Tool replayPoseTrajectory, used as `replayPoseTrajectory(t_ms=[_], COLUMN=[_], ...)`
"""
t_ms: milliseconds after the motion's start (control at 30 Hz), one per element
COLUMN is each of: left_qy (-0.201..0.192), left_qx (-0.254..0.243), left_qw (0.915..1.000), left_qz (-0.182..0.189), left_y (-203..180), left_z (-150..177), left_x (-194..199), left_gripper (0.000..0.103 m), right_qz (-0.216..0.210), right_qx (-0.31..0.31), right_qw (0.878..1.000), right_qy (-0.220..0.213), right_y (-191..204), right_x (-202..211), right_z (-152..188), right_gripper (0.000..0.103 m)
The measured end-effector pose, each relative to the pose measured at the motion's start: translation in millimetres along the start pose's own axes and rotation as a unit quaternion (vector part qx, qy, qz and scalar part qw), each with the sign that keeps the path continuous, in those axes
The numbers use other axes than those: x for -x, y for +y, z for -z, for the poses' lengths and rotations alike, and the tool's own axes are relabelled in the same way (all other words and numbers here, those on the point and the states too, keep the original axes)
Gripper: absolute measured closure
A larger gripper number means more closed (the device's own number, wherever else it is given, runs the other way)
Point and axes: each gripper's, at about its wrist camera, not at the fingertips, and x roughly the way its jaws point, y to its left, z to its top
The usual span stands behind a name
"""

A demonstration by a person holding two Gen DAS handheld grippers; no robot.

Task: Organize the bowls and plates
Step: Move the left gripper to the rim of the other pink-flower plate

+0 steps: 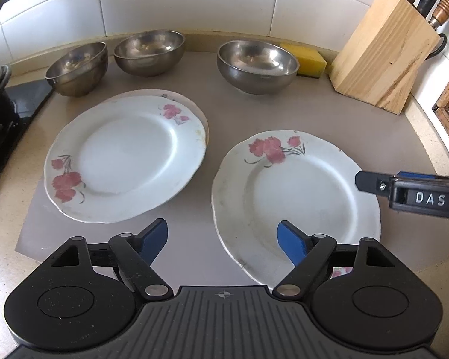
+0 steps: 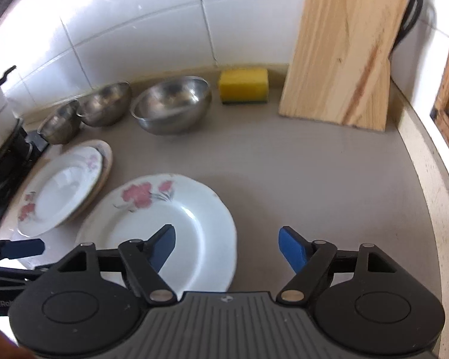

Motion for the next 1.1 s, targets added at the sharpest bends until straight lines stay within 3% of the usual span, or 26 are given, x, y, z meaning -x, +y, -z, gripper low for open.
replayPoseTrajectory(t_ms=[667,1100], left_qy=[0.025,0.039], left_qx=[-0.002,-0.006], left_qw=[0.9992,0.9987], left_qz=[-0.031,-0.03], left_y=[-13,-16], left_z=[-4,-6], left_x=[-18,-27], left_gripper=[0.024,0.026], right_qz=[-0.02,-0.029], right_qx=[0.029,0.033], right_qw=[0.999,0.998], right_qy=[0.026,0.046], right_y=[7,12], right_x=[-19,-29], right_z=[-4,-3], right_gripper=[0.046,0.046])
